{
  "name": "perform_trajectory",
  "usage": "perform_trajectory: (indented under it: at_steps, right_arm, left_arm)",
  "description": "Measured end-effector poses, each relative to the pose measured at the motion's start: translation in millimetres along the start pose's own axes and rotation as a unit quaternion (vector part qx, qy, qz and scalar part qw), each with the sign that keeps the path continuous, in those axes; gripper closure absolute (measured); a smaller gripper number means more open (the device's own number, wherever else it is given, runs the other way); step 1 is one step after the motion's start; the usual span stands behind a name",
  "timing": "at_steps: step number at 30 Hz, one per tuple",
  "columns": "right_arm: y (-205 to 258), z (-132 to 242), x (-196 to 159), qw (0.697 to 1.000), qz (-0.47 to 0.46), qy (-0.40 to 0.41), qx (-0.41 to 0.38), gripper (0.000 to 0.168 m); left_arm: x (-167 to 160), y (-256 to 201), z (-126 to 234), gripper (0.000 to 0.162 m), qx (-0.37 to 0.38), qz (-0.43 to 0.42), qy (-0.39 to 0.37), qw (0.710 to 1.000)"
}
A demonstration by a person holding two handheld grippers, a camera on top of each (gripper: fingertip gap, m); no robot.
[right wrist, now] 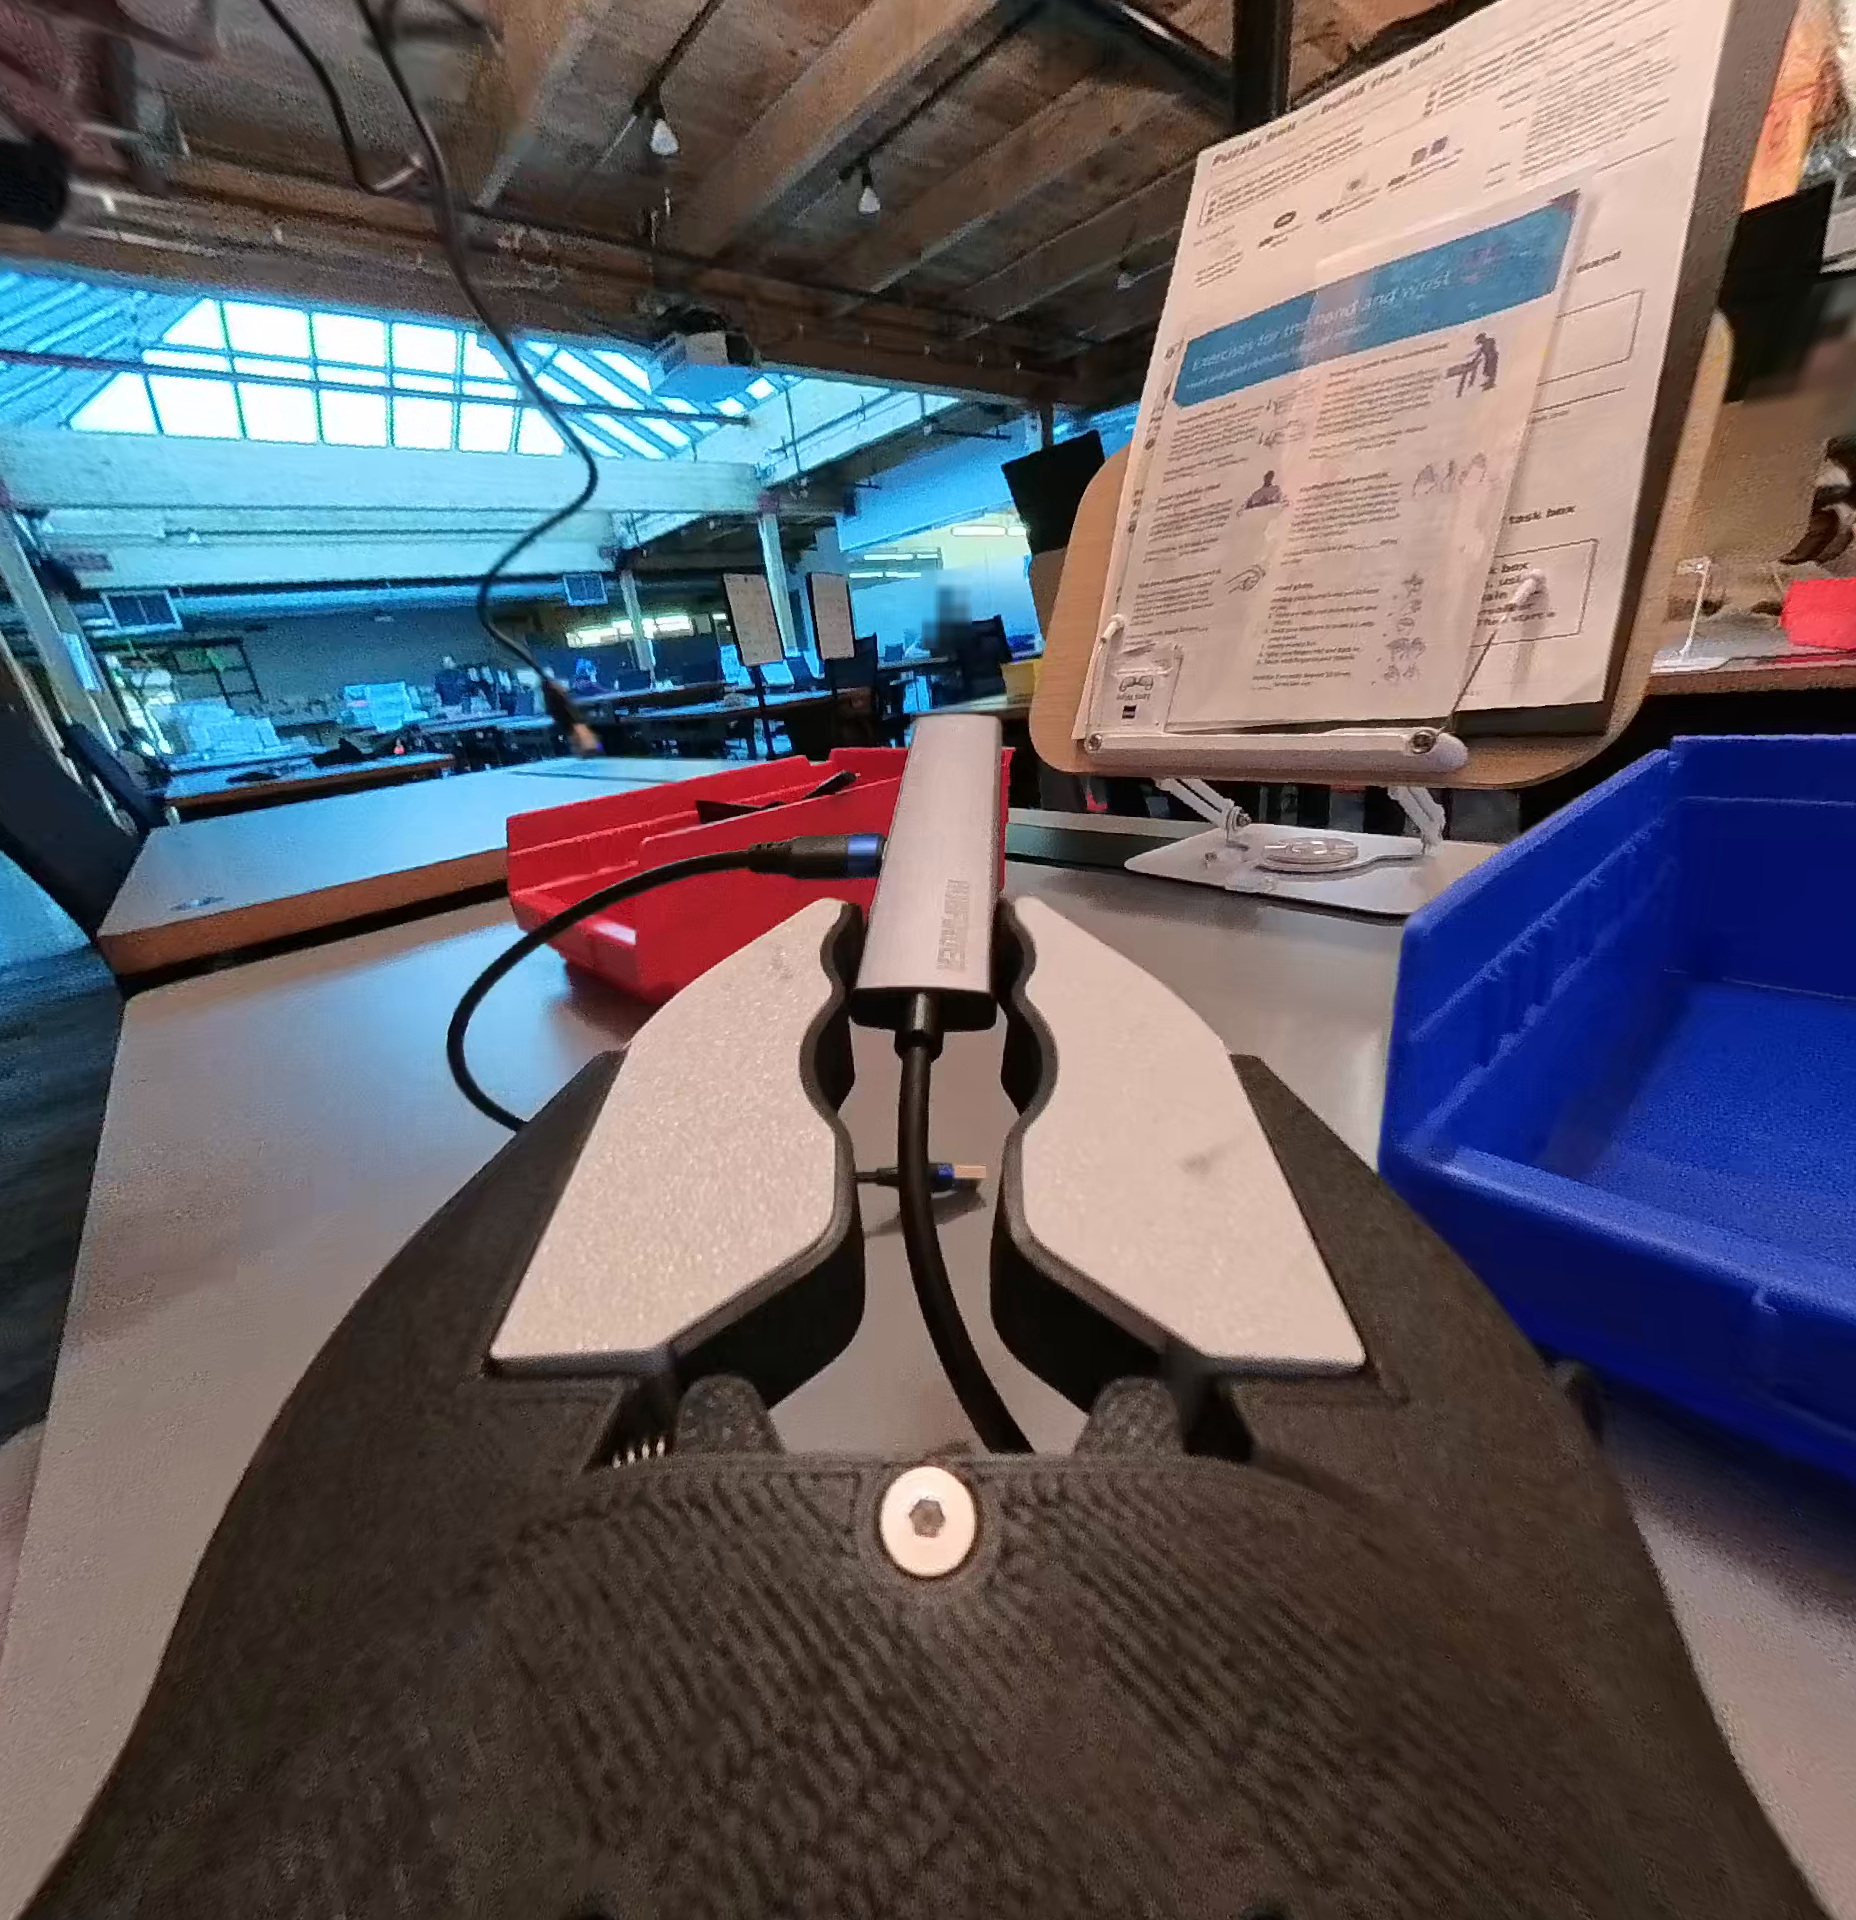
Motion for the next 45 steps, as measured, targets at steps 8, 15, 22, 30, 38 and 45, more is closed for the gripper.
perform_trajectory:
  at_steps: [8, 15, 22, 30, 38, 45]
  right_arm:
    - [-11.1, 8.7, 2.6, 0.999, -0.030, -0.023, -0.020, 0.144]
    - [-22.8, 18.8, 6.4, 0.998, -0.023, -0.034, -0.044, 0.144]
    - [-30.2, 24.7, 8.9, 0.998, -0.013, -0.038, -0.056, 0.144]
    - [-32.0, 25.2, 9.4, 0.999, -0.013, -0.034, -0.036, 0.144]
    - [-27.8, 22.1, 8.7, 0.999, 0.005, -0.020, -0.028, 0.144]
    - [-26.4, 21.7, 8.5, 1.000, 0.010, -0.017, -0.020, 0.144]
  left_arm:
    - [23.9, -51.0, 2.2, 0.160, -0.114, -0.045, -0.088, 0.989]
    - [-75.3, -109.7, -47.9, 0.160, -0.194, -0.078, 0.009, 0.978]
    - [-213.0, -174.7, -42.1, 0.160, -0.337, -0.203, 0.021, 0.919]
    - [-292.4, -208.8, -14.3, 0.157, -0.453, -0.231, 0.101, 0.855]
    - [-283.3, -197.4, -6.7, 0.128, -0.484, -0.094, 0.164, 0.855]
    - [-290.4, -180.0, -68.8, 0.132, -0.330, 0.082, 0.225, 0.913]
Point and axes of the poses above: each gripper's, where its closed fingertips meet, z back along the fingers, x out of its top, y = z × x across the jaws, the point moved 9 cm from there along z, back along the fingers
